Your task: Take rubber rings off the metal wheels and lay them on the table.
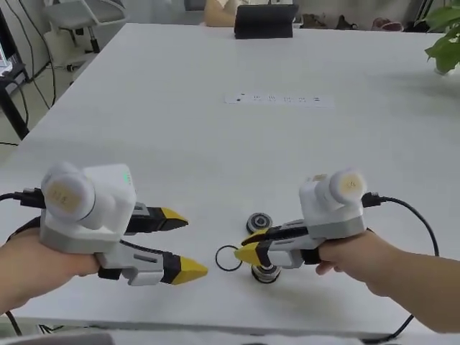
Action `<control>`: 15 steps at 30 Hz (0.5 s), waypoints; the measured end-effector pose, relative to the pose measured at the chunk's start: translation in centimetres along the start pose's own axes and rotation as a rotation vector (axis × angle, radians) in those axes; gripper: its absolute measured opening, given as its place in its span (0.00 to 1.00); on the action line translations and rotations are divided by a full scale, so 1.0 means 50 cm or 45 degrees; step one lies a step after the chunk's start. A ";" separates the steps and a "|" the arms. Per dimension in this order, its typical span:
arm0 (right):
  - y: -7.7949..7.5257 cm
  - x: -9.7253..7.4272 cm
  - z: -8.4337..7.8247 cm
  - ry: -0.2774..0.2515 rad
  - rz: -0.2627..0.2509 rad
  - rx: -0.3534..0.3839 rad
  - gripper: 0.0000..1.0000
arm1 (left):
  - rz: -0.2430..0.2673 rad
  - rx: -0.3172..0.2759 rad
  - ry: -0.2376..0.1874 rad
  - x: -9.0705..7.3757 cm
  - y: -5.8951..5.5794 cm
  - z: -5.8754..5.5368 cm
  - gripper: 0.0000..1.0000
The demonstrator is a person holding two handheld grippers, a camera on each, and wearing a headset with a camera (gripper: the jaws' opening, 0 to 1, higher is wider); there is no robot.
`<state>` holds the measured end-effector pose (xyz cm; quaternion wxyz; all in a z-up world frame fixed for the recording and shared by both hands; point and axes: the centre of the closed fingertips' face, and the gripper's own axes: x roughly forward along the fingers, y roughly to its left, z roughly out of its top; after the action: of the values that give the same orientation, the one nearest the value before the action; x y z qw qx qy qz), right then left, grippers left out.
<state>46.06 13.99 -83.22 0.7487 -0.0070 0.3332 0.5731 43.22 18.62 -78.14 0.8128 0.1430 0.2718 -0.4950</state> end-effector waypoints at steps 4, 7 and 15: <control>0.005 -0.008 0.008 -0.014 0.013 0.012 0.21 | -0.003 -0.001 -0.003 0.002 0.000 0.004 0.46; 0.007 -0.018 0.014 -0.020 0.016 -0.001 0.21 | -0.010 0.004 0.004 0.006 -0.001 0.007 0.46; 0.004 -0.046 0.021 -0.054 0.015 0.009 0.24 | -0.027 0.015 0.003 0.016 -0.001 0.020 0.46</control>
<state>46.13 12.49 -81.15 0.7522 0.0096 0.3194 0.5763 43.75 17.51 -77.79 0.8064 0.1455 0.2715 -0.5049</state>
